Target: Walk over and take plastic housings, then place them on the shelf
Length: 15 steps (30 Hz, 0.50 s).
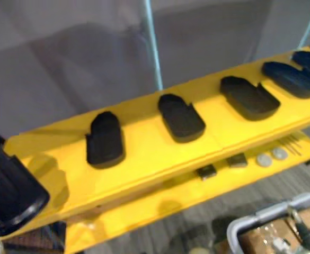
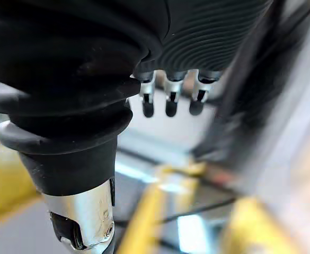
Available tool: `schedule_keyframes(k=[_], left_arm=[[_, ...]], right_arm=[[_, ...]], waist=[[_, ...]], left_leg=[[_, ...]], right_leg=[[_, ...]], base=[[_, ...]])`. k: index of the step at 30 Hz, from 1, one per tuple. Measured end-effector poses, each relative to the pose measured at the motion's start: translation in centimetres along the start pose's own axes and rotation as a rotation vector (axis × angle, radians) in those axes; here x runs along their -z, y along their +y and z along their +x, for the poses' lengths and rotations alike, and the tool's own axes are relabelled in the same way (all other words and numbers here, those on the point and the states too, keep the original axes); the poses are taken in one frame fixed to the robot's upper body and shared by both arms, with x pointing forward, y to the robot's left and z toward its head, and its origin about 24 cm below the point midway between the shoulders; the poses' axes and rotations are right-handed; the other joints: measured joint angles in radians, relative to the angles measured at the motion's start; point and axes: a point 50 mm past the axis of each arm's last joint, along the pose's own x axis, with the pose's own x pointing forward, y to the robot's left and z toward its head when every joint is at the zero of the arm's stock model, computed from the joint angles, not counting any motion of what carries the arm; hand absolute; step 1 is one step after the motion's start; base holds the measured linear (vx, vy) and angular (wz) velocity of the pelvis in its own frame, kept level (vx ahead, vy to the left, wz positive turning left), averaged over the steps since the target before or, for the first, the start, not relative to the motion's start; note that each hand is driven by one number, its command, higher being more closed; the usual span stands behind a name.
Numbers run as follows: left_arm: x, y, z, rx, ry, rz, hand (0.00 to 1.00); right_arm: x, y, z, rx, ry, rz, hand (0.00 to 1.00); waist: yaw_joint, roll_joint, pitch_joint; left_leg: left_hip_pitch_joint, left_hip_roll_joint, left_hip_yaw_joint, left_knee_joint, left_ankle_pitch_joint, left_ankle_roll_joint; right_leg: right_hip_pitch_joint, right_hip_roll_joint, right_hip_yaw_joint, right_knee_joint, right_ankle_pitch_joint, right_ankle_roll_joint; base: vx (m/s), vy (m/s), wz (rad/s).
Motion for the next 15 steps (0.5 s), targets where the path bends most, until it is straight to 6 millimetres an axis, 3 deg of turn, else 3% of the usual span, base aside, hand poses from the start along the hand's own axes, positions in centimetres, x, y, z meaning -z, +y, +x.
schedule_keyframes(k=[8, 15], left_arm=[[-2.3, 1.0, 7.9, 0.102, -0.037, 0.286, 1.0], [-3.2, 0.3, 12.4, 0.23, 0.098, 0.466, 1.0]], right_arm=[[5.1, 1.1, -3.1, -0.124, 0.299, -0.191, 0.0], [8.1, 2.0, -4.9, -0.183, 0.491, -0.269, 0.0]], waist=[[-0.019, -0.018, -0.017], [-0.022, -0.022, -0.02]], left_leg=[[0.0, -0.008, 0.059, -0.011, -0.015, 0.0], [0.003, -0.008, 0.083, -0.016, -0.011, -0.003]], right_leg=[[-0.005, 0.003, 0.042, -0.048, 0.045, 0.018], [0.026, 0.018, 0.053, -0.152, 0.112, 0.026]], base=[[0.0, 0.062, -0.16], [0.05, 0.044, -0.08]])
